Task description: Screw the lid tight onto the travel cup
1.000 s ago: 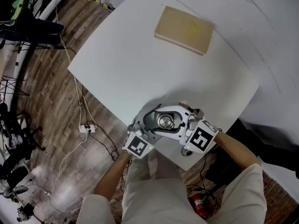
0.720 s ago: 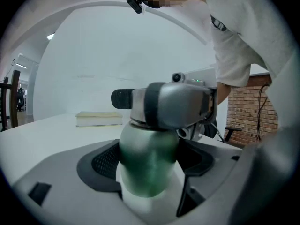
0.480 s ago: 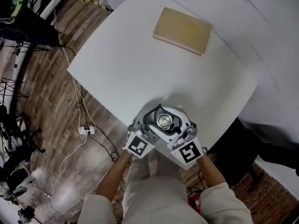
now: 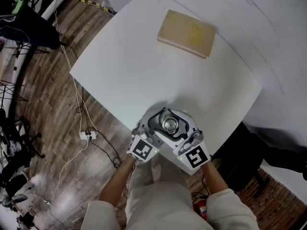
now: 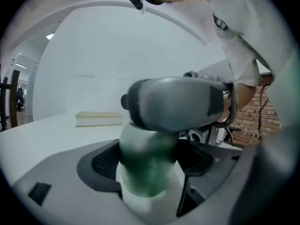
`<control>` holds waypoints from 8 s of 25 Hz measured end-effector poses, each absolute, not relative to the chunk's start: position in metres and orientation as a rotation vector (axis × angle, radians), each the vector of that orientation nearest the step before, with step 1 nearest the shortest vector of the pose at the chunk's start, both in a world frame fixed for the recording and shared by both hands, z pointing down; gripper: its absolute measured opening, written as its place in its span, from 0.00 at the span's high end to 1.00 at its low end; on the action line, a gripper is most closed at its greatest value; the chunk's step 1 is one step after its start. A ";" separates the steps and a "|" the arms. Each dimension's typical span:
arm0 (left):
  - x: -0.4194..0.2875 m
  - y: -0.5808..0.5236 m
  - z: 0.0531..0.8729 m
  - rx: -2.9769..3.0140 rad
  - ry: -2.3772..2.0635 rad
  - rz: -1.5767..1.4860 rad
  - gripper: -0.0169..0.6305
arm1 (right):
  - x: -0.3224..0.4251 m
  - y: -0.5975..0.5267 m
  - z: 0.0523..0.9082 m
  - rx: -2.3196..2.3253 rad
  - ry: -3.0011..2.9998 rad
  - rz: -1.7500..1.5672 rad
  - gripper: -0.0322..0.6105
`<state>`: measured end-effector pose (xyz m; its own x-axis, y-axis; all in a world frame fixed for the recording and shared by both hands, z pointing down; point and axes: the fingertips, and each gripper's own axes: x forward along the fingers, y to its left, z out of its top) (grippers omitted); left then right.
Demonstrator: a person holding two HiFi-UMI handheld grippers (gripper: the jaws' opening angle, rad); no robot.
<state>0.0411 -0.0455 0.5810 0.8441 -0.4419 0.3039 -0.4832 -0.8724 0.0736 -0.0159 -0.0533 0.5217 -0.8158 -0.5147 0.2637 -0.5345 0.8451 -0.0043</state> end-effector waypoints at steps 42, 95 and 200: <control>0.040 -0.045 0.580 2.878 -0.718 0.428 0.43 | -0.010 -0.061 0.521 1.108 -2.688 0.173 0.53; 0.039 -0.045 0.578 2.872 -0.714 0.422 0.43 | -0.021 -0.056 0.514 0.702 -2.823 0.085 0.56; -0.043 -0.010 0.486 2.775 -1.069 0.232 0.52 | 0.037 -0.029 0.441 1.564 -2.559 0.134 0.69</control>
<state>-0.0430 -0.0100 0.4863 0.7327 -0.6504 0.2005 -0.6750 -0.7321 0.0918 0.0370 -0.0288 0.4411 -0.4498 -0.8777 0.1651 -0.8902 0.4556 -0.0032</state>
